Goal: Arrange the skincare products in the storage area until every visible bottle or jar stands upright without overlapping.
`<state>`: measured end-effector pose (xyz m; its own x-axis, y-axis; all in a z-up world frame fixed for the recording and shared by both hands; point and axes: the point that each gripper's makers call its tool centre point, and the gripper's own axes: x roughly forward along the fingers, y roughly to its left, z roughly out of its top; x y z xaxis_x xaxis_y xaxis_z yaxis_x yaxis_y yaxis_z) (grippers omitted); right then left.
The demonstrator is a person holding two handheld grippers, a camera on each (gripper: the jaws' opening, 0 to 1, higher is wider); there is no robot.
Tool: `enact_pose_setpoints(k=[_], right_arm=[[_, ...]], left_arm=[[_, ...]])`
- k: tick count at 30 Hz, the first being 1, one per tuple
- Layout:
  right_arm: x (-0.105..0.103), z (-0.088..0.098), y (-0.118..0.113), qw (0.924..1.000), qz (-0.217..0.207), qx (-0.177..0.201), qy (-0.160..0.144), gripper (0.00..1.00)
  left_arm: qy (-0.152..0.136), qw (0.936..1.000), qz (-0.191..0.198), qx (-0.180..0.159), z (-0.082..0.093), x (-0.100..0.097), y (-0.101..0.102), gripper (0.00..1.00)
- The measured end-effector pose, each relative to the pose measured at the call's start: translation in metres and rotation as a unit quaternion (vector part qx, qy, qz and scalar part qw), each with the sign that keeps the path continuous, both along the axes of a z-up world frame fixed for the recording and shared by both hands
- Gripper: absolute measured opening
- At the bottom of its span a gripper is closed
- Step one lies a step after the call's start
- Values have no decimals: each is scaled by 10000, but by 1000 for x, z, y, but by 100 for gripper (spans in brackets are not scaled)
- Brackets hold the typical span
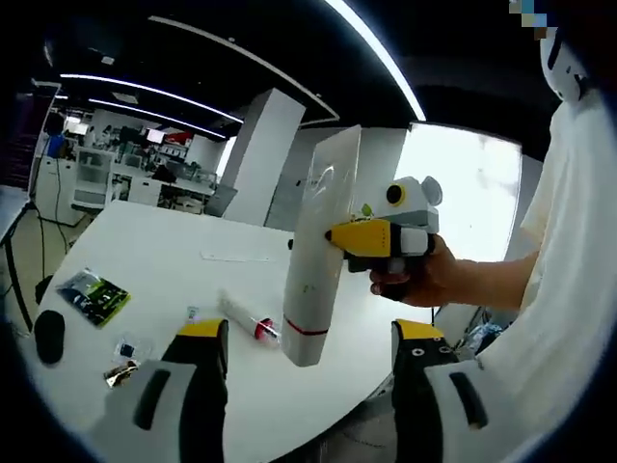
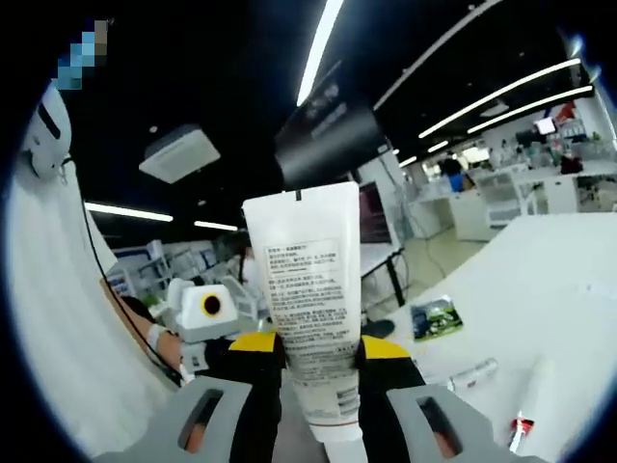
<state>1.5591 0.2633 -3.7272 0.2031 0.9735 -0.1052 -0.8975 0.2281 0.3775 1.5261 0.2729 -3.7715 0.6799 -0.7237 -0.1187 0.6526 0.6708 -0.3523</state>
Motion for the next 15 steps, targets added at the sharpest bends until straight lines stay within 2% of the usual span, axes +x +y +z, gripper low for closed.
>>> enact_pose_setpoints(k=[9, 12, 15], right_arm=[[-14, 6, -3, 9997, 89, 176, 151, 24], [-19, 6, -3, 9994, 155, 206, 222, 24], [-29, 6, -1, 9979, 390, 280, 424, 25]], left_arm=[[122, 9980, -368, -507, 8, -9, -13, 62], [301, 9943, -621, -818, 11, -14, -22, 62], [479, 9913, -745, -973, 10, -16, -25, 62]])
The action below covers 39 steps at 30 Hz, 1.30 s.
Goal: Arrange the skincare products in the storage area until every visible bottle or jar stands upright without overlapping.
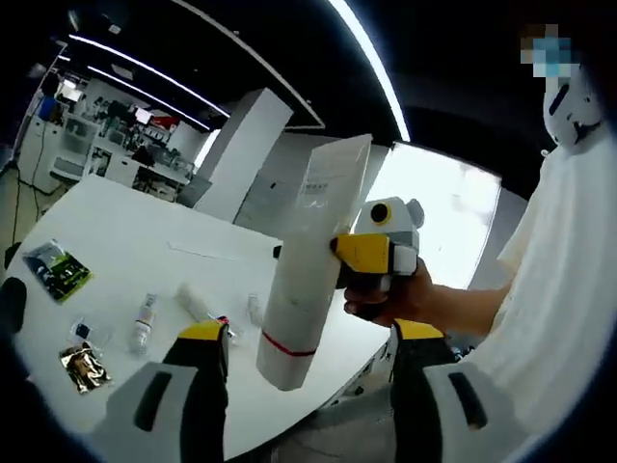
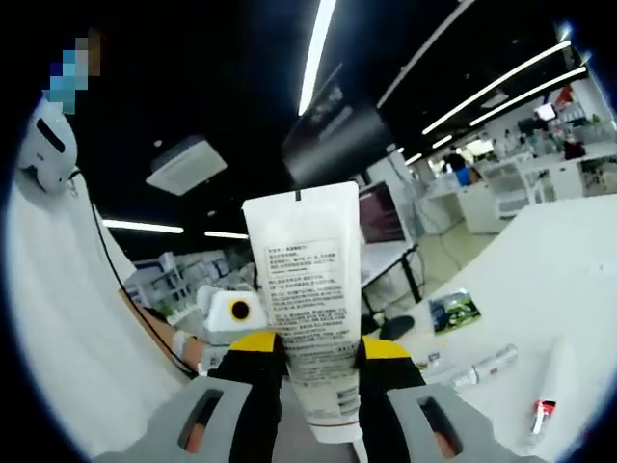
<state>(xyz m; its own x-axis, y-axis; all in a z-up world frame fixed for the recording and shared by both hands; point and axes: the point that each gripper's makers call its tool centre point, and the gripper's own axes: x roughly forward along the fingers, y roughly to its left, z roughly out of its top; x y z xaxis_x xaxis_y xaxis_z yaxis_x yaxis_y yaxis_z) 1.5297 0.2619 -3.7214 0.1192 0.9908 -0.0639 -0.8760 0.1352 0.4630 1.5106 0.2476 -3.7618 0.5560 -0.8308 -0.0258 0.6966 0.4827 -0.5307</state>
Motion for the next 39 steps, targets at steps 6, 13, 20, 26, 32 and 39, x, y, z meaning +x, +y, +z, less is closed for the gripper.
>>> enact_pose_setpoints(k=[6, 13, 20, 26, 32, 39], right_arm=[[-20, -1, 3, 9983, 450, 150, 350, 25], [-36, 0, 4, 9942, 853, 209, 619, 25], [-47, 2, 10, 9896, 1155, 303, 805, 26], [-47, 0, 15, 9872, 1227, 343, 961, 26], [-44, -1, 18, 9857, 1134, 459, 1158, 26], [-39, -5, 18, 9857, 931, 529, 1299, 27]], left_arm=[[87, 9995, -214, -230, 3, -6, -5, 62], [349, 9942, -807, -621, 10, -22, -15, 43], [648, 9876, -1167, -829, 10, -31, -13, 32], [776, 9845, -1290, -902, 9, -33, -12, 32], [638, 9880, -1162, -795, 11, -32, -7, 29], [500, 9932, -916, -519, 7, -28, -3, 27]])
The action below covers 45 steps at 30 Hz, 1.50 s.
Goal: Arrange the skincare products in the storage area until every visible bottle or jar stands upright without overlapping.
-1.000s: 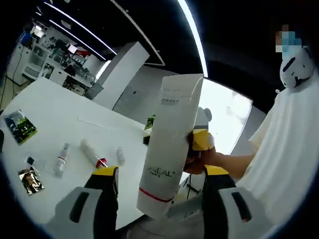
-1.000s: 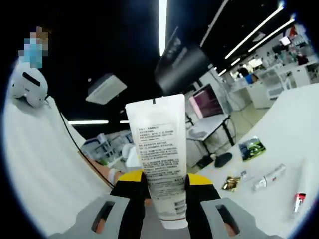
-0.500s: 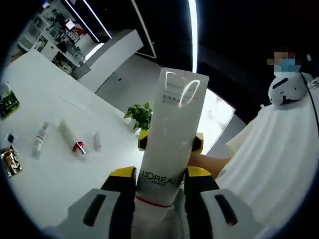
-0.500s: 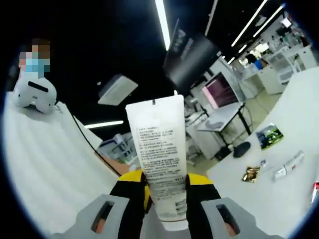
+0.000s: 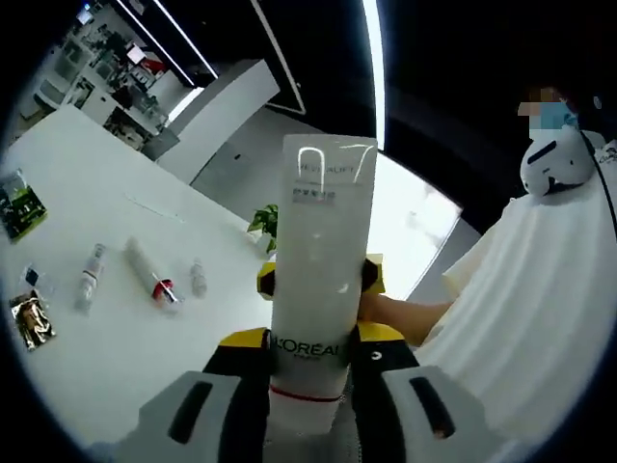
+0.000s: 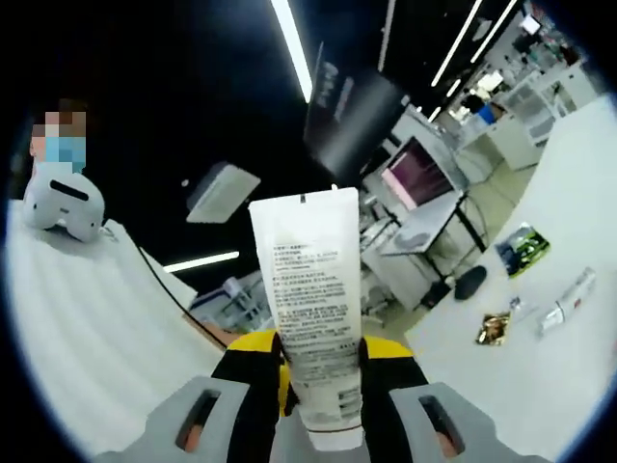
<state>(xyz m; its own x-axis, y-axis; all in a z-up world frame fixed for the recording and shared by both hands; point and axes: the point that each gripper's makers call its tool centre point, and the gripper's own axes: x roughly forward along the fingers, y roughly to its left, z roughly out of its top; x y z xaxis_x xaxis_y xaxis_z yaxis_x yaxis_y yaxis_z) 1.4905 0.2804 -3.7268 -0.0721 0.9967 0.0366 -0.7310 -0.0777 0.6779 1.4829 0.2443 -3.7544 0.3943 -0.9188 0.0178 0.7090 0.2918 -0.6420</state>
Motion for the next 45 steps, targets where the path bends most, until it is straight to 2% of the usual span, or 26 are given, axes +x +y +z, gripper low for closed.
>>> enact_pose_setpoints(k=[8, 11, 13, 19, 22, 25, 28, 31, 37, 39, 45], right_arm=[[7, -8, 2, 9989, -315, -192, -281, 30], [16, -18, 1, 9941, -635, -619, -631, 29], [20, -22, 0, 9900, -817, -804, -823, 27], [23, -26, 3, 9866, -1247, -909, -536, 24], [28, -26, 3, 9827, -1591, -902, -306, 23], [37, -20, 1, 9776, -1982, -707, -74, 24], [39, -22, 0, 9769, -1992, -774, -39, 23], [39, -28, -1, 9746, -2021, -963, -86, 21], [45, -32, -4, 9692, -2203, -1102, -4, 21], [45, -38, -7, 9666, -2221, -1281, -49, 19], [42, -42, -11, 9644, -2235, -1407, -135, 17]], left_arm=[[-84, 9976, 371, 571, -15, 10, 8, 26], [-79, 9950, 535, 840, -23, 15, 13, 25], [-95, 9907, 748, 1134, -30, 20, 18, 25], [-251, 9826, 1059, 1508, -35, 26, 25, 25], [-373, 9741, 1180, 1893, -41, 29, 29, 25], [-527, 9638, 1148, 2349, -50, 27, 29, 25], [-536, 9618, 1200, 2400, -50, 27, 27, 25], [-619, 9531, 1255, 2684, -55, 29, 30, 25], [-1097, 9264, 1069, 3439, -65, 23, 24, 25], [-1118, 9202, 1042, 3604, -70, 21, 21, 26], [-1189, 9171, 984, 3676, -73, 20, 22, 26]])
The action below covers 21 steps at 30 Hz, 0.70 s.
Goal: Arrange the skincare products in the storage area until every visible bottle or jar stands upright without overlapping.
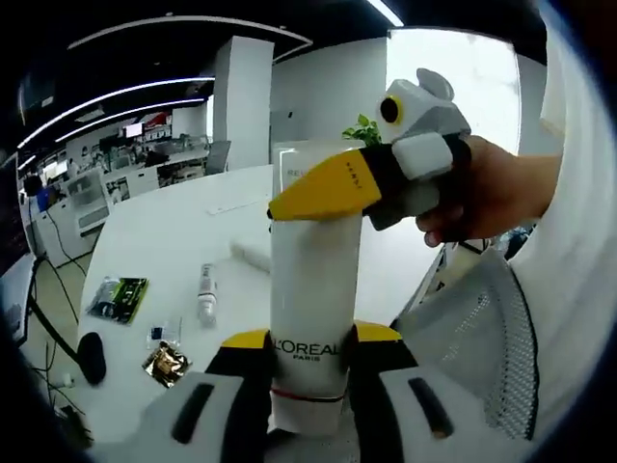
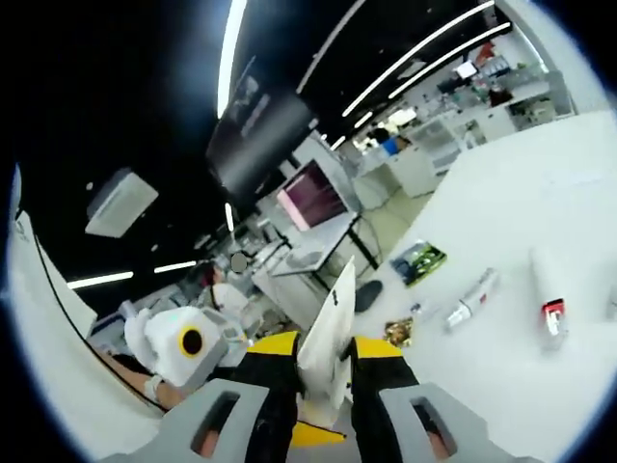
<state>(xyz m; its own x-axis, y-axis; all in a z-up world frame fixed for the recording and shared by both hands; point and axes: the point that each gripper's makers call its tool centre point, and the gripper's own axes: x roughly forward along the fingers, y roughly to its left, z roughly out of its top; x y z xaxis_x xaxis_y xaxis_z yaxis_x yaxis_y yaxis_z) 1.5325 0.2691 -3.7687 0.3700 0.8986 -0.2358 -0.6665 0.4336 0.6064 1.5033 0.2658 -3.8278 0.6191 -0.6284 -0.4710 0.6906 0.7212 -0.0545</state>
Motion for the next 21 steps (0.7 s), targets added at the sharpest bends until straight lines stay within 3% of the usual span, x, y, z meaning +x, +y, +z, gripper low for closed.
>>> enact_pose_setpoints(k=[9, 21], right_arm=[[-5, 6, 8, 9983, 267, -198, -471, 9], [-9, 16, 4, 9930, 682, -205, -945, 7]], left_arm=[[0, 10000, 21, 85, -4, 2, 0, 27], [-51, 9995, -121, -304, 6, 2, -7, 27]])
